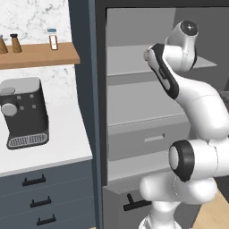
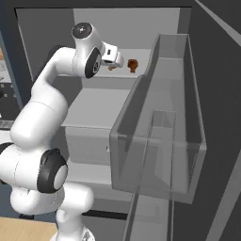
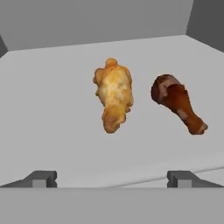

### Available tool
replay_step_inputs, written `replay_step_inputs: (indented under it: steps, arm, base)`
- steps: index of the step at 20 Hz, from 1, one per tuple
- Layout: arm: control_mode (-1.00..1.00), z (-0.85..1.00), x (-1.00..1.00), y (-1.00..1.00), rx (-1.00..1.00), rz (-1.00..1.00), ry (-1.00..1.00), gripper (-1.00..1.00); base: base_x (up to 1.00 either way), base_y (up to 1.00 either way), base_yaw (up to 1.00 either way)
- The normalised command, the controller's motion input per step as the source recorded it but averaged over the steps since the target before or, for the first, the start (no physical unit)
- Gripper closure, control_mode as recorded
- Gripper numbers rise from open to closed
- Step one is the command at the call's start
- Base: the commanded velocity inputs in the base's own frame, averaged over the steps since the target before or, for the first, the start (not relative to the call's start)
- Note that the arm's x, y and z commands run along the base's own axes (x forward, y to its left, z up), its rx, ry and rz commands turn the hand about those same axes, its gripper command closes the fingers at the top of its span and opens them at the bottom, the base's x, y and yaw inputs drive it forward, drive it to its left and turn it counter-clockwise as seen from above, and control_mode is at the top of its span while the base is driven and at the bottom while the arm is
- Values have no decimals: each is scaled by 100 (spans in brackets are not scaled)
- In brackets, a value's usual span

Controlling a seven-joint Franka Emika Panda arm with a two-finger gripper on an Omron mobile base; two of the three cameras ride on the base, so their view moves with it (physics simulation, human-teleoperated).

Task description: Place one sweet potato and one chicken drumstick in each tupperware on the nearby counter, to pack two identical lunches.

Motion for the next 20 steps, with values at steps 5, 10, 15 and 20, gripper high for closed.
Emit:
replay_step_inputs:
  steps: [5,10,15,20]
  arm:
    - [-100,0,22,0,-1,8,15,-100]
    - [-100,-6,24,0,-2,2,5,-100]
    - [-100,-23,35,0,-1,0,0,-100]
    - [-100,-2,56,0,0,0,0,-100]
  base:
    - [0,0,0]
    - [0,0,0]
    - [0,0,0]
    - [0,0,0]
